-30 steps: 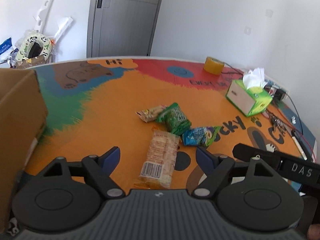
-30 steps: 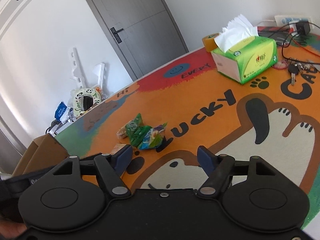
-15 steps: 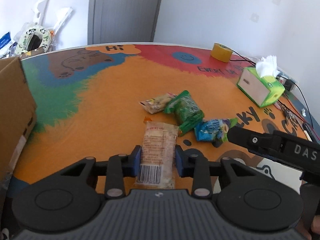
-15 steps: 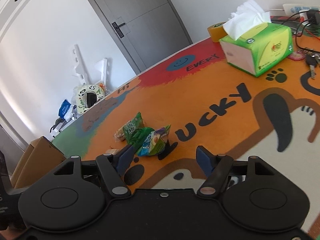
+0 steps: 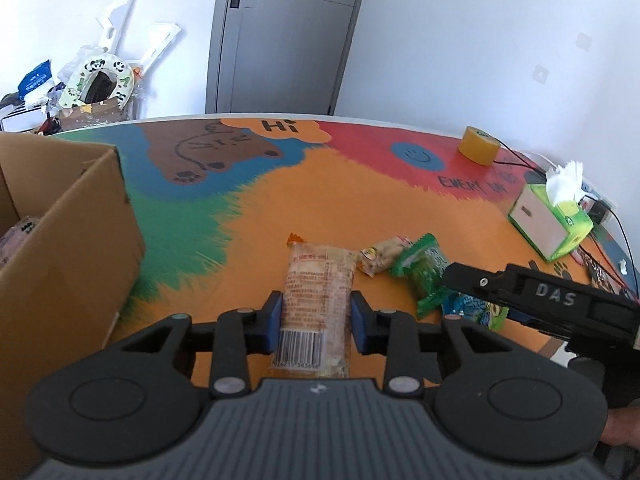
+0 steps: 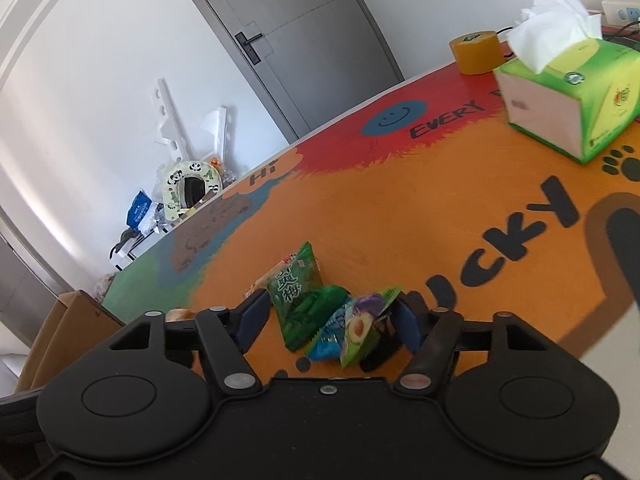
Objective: Organize snacks
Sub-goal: 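Grasp the tan bread stick packet with the left gripper while the right grasps the green-and-blue packets, then carry both held packets over the box and open the left gripper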
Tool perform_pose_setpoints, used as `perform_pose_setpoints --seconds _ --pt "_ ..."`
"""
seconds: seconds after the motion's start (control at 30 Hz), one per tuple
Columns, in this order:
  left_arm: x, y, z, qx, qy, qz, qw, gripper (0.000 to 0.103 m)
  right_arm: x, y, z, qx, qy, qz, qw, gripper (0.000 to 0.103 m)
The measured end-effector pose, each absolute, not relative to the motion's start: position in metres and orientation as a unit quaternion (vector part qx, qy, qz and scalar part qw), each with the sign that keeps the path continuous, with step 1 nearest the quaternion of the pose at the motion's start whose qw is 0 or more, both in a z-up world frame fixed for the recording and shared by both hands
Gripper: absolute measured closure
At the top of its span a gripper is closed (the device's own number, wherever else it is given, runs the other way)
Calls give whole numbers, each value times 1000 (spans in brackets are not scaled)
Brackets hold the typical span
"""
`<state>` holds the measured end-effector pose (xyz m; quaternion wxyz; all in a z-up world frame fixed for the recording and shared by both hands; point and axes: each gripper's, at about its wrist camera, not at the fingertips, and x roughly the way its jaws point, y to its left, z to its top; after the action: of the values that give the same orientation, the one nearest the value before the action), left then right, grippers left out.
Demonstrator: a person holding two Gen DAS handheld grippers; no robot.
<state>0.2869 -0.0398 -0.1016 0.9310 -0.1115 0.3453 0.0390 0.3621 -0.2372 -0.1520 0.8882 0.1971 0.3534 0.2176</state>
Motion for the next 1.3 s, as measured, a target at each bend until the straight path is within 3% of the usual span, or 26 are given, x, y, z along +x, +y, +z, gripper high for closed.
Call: perform_pose_setpoints --seconds 0.07,0.13,1.3 --pt "286 -36 -102 -115 345 40 931 69 362 -235 -154 192 352 214 891 54" --pt "285 -33 -102 -117 345 41 930 69 363 -236 -156 196 358 217 887 78" --pt "186 22 -21 -146 235 55 959 69 272 -187 -69 161 272 276 908 80"
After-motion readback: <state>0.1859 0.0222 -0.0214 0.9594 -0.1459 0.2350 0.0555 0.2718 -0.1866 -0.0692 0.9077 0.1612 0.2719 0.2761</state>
